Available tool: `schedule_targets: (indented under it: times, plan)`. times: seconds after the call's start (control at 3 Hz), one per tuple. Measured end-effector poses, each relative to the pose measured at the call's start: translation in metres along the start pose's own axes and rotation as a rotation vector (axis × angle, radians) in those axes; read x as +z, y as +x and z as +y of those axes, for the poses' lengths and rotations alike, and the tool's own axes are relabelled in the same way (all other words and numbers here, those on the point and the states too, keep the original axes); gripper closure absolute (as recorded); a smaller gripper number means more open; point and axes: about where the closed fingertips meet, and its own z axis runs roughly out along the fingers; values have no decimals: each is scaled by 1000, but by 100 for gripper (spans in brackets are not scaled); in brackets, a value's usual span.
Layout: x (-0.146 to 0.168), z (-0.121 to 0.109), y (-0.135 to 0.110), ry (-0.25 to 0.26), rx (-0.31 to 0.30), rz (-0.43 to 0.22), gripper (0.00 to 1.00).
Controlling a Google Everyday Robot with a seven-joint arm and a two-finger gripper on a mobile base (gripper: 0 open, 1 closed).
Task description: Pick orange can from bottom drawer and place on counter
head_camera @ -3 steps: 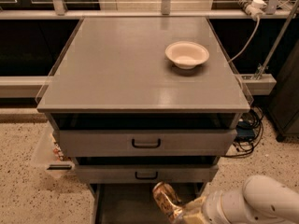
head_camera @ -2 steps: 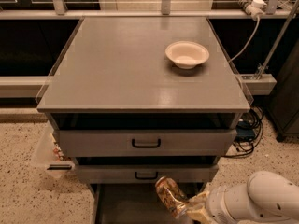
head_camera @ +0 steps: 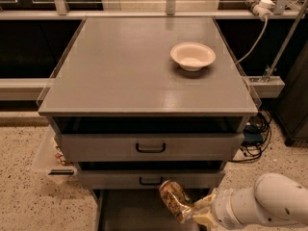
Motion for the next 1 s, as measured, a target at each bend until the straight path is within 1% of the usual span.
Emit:
schedule_targets:
  times: [0.33,0.67,1.0]
  plan:
    - [-40,0,-32,59,-91,0,100]
    - [-106,-1,-83,172,-191,-2,100]
    - [-165,-4,-130,273,-262,-29,100]
